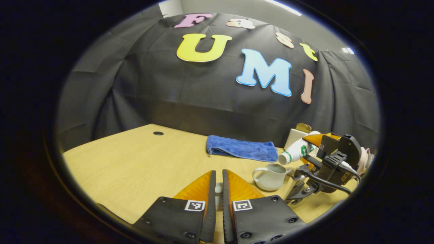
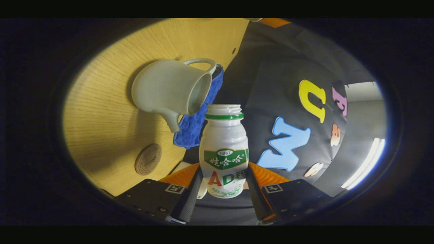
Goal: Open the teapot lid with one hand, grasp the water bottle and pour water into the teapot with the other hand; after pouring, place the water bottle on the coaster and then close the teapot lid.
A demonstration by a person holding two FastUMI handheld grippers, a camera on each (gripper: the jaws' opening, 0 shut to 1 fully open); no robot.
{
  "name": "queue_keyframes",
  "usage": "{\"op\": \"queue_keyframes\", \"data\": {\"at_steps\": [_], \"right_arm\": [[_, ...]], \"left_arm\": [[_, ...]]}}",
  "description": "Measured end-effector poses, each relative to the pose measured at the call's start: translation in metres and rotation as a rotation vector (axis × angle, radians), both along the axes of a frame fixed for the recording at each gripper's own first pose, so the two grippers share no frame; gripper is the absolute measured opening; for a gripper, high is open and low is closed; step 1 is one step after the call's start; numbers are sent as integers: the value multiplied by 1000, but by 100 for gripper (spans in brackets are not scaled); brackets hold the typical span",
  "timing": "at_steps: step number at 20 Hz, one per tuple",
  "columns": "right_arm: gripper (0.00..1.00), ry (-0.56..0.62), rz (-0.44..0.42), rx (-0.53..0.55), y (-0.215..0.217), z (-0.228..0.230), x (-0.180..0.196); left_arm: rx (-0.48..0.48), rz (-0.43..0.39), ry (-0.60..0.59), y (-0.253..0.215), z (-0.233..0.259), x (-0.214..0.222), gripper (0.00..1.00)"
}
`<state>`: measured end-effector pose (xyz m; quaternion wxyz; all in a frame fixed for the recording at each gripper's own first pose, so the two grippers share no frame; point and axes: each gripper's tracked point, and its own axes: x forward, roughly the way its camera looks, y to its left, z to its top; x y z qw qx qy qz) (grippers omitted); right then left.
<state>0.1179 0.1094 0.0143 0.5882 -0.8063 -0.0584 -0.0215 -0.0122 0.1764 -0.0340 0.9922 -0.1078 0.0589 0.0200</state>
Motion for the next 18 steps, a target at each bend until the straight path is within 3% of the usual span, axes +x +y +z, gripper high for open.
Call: {"op": "queue_keyframes", "data": {"at_steps": [1, 2, 7, 8, 9, 14, 18], "right_arm": [[69, 0, -1, 16, 0, -3, -1], [69, -3, -2, 29, -1, -5, -2], [69, 16, -15, 129, -5, -17, -4], [69, 18, -16, 158, -6, -19, -5], [69, 21, -17, 190, -7, -21, -6], [69, 49, -22, 375, -6, -30, -12], [69, 68, -20, 514, -5, -35, -17]], "left_arm": [[2, 1, 1, 0, 1, 1, 16], [6, 3, 2, 0, 1, 0, 19], [22, 5, -5, -2, 8, -1, 16], [27, 8, -6, -2, 8, -2, 19], [29, 10, -7, -1, 10, -3, 16], [29, 27, -16, -1, 18, -9, 19], [75, 36, -17, -3, 27, -14, 16]]}}
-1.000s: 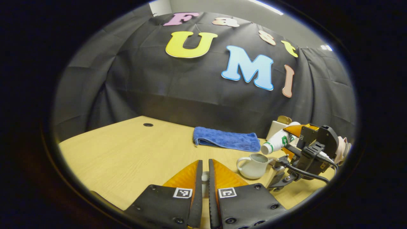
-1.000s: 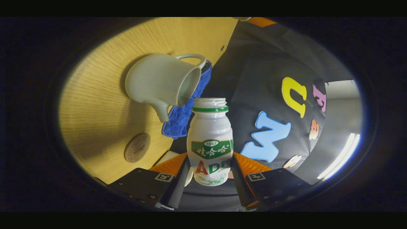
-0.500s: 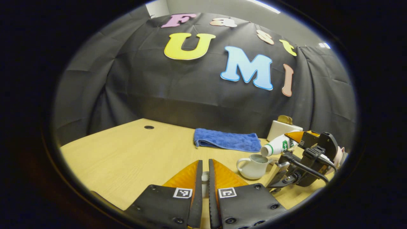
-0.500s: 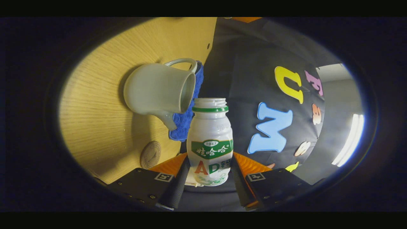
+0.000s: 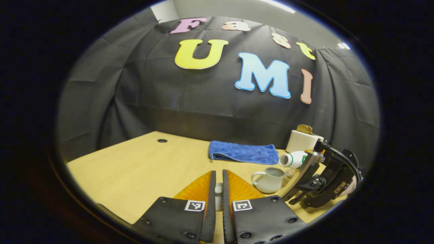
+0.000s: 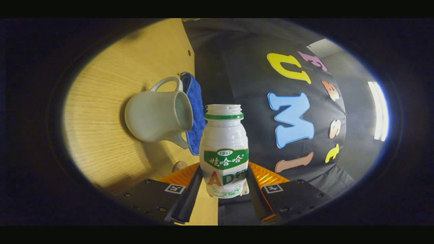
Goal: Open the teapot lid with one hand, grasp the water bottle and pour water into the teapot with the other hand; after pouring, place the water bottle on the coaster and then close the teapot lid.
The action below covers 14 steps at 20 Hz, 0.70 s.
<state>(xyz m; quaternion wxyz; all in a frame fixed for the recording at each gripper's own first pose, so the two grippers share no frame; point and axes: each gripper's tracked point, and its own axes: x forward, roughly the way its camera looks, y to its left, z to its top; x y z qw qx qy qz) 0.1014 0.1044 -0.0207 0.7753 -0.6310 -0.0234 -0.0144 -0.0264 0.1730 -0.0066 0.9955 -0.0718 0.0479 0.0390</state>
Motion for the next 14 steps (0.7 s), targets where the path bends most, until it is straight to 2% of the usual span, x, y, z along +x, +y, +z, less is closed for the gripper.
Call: {"op": "queue_keyframes", "data": {"at_steps": [6, 8, 9, 13, 14], "right_arm": [[69, -7, -8, 178, -6, 3, -7], [69, 0, -16, 262, -9, 2, -10], [69, 3, -23, 307, -8, 4, -14], [69, 48, -58, 502, -18, -4, -17], [69, 57, -61, 549, -20, -5, -18]], "left_arm": [[69, 10, 4, -9, 12, -2, 19], [80, 14, -4, -14, 21, 1, 19], [83, 15, -9, -17, 24, 3, 16], [90, 18, -30, -29, 38, 14, 16], [88, 12, -32, -34, 39, 18, 19]]}}
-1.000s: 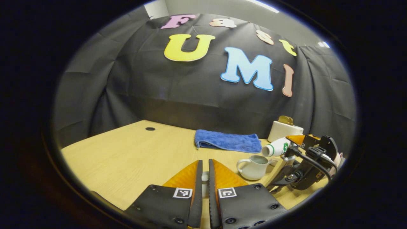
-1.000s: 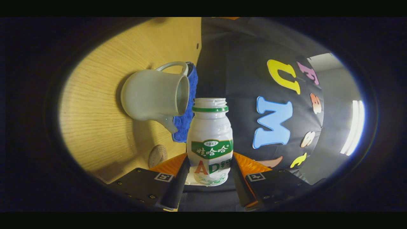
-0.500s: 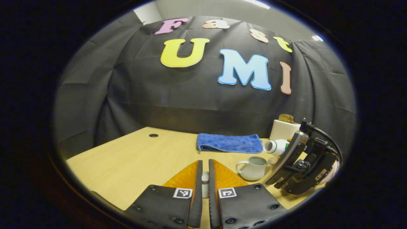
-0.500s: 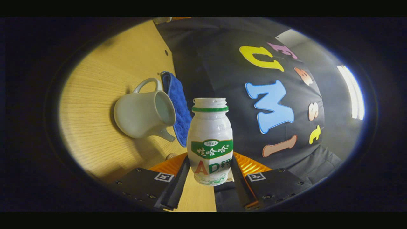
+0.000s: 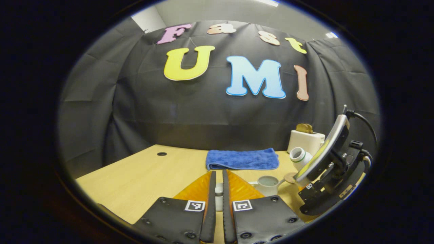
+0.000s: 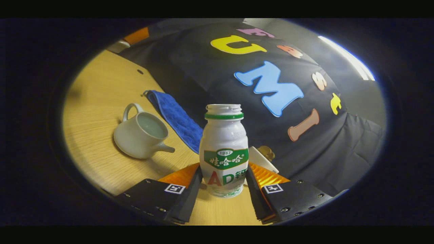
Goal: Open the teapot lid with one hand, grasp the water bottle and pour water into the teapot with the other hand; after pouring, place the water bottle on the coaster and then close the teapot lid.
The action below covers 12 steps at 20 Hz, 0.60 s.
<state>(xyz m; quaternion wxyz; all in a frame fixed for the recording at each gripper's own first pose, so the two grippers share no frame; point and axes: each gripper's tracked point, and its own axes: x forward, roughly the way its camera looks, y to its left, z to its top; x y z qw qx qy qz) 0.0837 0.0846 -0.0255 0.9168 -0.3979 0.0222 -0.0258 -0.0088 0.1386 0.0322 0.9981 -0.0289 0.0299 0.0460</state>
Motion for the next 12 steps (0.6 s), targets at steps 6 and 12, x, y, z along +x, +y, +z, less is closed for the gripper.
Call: {"op": "queue_keyframes", "data": {"at_steps": [6, 12], "right_arm": [[69, 29, 7, 225, -13, 2, -1], [69, 9, 8, 396, -32, 14, -3]], "left_arm": [[2, -47, -12, -34, 7, 32, 19], [-27, -121, -45, -69, 16, 73, 19]]}}
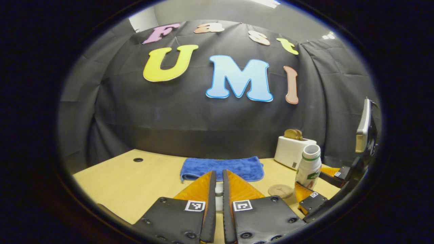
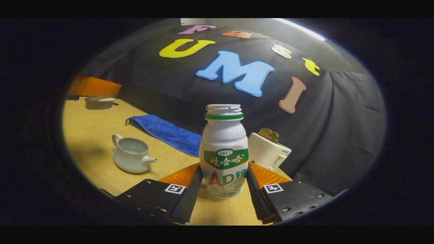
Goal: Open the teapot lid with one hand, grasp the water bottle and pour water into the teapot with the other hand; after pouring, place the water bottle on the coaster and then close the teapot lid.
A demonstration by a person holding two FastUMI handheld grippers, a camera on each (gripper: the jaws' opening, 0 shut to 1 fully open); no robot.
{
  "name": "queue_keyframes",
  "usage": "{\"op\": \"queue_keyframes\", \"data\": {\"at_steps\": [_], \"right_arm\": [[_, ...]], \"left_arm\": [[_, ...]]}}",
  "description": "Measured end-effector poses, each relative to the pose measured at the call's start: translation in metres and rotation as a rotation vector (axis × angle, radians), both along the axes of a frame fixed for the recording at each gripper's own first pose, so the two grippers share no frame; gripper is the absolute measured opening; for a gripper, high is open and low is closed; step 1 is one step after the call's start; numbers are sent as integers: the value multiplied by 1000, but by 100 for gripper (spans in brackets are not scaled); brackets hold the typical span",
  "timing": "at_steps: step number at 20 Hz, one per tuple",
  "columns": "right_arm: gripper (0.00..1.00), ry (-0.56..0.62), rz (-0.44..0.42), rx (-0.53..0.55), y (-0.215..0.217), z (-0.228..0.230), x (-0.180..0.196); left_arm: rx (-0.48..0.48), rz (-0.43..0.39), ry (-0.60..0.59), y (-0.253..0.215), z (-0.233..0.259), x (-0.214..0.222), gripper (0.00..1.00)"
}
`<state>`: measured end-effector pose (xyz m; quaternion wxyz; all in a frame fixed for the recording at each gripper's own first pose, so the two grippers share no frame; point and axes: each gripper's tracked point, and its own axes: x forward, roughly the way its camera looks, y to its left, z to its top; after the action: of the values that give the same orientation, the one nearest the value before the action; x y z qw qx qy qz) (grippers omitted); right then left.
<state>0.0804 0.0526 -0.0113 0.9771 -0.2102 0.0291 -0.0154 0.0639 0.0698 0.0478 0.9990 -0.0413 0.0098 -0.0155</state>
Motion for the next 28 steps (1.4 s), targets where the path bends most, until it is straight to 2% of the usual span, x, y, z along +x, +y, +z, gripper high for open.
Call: {"op": "queue_keyframes", "data": {"at_steps": [5, 7, 8, 10, 11, 12, 13, 15, 17, 18, 21, 22, 24, 26, 27, 28], "right_arm": [[69, 6, 1, 72, -12, -2, 1], [69, 5, 4, 102, -16, 1, 2], [69, 7, 6, 116, -18, 1, 0], [69, 8, 6, 141, -22, 2, -2], [69, 7, 6, 150, -25, 4, -3], [69, 8, 7, 156, -27, 7, -3], [69, 6, 7, 162, -27, 8, -4], [69, 5, 10, 169, -28, 10, -2], [69, 6, 16, 176, -29, 11, -4], [69, 7, 18, 179, -29, 12, -4], [69, 6, 24, 184, -30, 13, -5], [69, 7, 26, 185, -30, 13, -5], [69, 7, 29, 189, -30, 14, -5], [69, 8, 34, 198, -30, 14, -6], [69, 8, 38, 205, -29, 15, -5], [69, 9, 43, 214, -29, 14, -5]], "left_arm": [[-12, -81, -8, -35, -9, 30, 19], [-10, -97, 2, -46, -16, 35, 16], [-6, -98, 9, -49, -20, 37, 19], [3, -98, 17, -53, -28, 39, 16], [6, -101, 19, -55, -30, 41, 19], [9, -103, 21, -57, -33, 42, 16], [16, -102, 27, -59, -37, 43, 19], [36, -96, 40, -62, -45, 46, 16], [57, -91, 52, -63, -54, 47, 19], [66, -89, 55, -64, -56, 47, 16], [92, -74, 63, -63, -61, 49, 16], [96, -72, 67, -62, -64, 49, 19], [97, -68, 74, -61, -68, 50, 16], [99, -57, 81, -59, -71, 50, 16], [96, -56, 87, -58, -74, 51, 19], [91, -56, 92, -58, -78, 52, 16]]}}
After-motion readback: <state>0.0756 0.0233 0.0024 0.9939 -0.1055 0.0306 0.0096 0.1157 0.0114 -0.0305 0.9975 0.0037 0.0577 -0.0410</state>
